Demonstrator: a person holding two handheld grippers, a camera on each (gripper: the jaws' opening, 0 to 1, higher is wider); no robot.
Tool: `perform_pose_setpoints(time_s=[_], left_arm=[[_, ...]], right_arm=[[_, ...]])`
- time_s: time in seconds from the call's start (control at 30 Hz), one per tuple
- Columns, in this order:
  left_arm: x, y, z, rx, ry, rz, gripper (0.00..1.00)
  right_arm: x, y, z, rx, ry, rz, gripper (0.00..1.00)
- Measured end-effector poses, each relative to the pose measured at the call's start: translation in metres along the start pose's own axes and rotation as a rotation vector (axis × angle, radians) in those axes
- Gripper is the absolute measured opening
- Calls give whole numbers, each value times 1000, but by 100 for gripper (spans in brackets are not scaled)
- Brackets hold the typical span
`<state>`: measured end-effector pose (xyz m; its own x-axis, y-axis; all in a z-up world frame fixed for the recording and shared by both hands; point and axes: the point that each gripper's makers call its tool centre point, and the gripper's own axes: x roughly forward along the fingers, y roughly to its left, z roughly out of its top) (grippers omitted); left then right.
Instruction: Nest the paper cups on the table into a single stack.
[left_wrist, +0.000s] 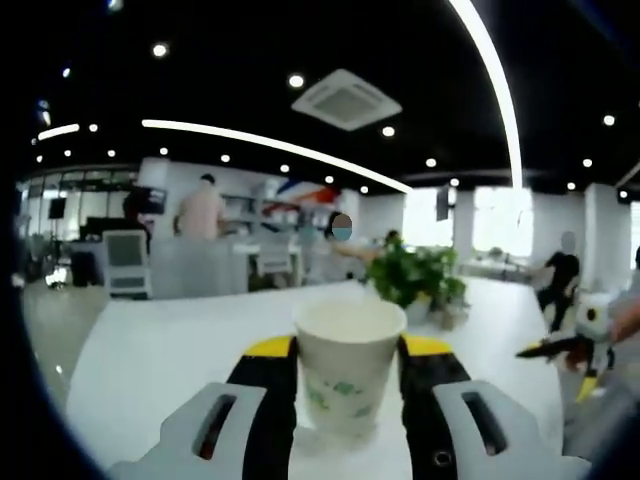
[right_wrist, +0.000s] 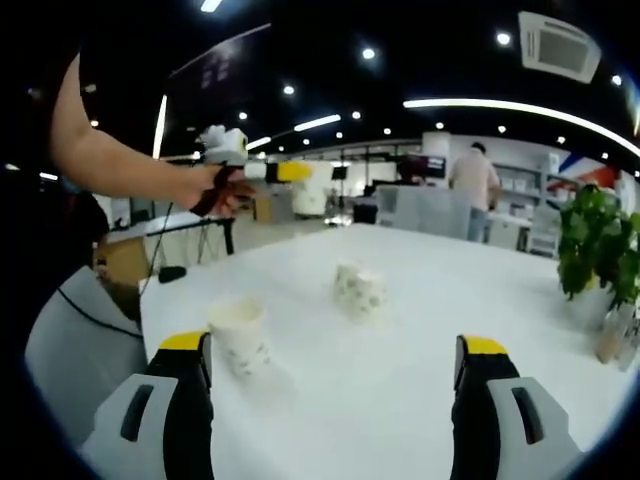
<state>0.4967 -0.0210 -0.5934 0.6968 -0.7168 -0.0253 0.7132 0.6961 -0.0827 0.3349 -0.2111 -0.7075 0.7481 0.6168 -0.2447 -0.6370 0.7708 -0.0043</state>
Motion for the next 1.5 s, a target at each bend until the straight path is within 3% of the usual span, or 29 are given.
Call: perform_pose_setpoints(time_s=[0.53,1.5], left_arm=[[-21,-39,18,55,-95,17,38],[-57,-109,5,79,-117,-51,38]], right_arm=[[3,3,-1,12,-11,1,100],[-9,12,0,6,-12,-9,100]])
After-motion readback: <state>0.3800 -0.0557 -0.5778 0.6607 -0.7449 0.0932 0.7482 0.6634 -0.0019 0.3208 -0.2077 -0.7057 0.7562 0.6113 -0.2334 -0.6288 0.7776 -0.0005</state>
